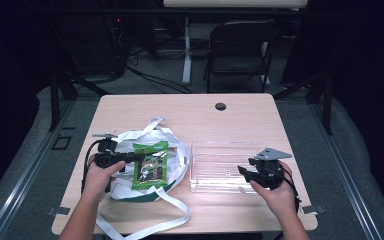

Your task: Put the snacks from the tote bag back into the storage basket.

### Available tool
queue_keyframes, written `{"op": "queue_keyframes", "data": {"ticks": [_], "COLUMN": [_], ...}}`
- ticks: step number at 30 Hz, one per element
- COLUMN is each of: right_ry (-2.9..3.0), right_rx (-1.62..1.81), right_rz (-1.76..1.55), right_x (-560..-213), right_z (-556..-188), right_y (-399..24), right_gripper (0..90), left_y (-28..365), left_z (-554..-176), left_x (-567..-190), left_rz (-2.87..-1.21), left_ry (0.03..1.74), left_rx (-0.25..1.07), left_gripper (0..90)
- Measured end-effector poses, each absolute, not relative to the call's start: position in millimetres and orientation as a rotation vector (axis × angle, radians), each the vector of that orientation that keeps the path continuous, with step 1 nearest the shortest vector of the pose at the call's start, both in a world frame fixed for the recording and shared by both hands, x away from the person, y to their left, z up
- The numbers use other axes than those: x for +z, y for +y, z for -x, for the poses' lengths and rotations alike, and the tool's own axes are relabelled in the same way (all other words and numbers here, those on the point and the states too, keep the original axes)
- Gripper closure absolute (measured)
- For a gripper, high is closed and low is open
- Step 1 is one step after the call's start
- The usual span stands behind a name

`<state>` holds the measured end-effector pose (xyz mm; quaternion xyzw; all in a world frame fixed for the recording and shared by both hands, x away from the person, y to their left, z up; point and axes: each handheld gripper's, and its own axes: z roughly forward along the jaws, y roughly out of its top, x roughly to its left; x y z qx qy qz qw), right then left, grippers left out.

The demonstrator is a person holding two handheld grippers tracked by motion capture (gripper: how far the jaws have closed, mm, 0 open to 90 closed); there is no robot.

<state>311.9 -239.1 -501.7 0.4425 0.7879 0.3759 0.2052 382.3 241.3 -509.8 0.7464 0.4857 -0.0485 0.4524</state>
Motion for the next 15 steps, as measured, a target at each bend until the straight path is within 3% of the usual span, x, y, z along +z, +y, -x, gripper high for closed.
{"op": "queue_keyframes", "data": {"ticks": [15], "right_ry": [2.191], "right_rx": [1.062], "right_rz": [-1.241], "right_x": [-503.3], "right_z": [-314.9], "right_y": [-239.5], "right_gripper": [49.1], "left_y": [248.8], "left_z": [-379.9], "left_x": [-505.3], "left_rz": [-1.853], "left_ry": [1.14], "left_rx": [-0.11], "left_gripper": [72.5]}}
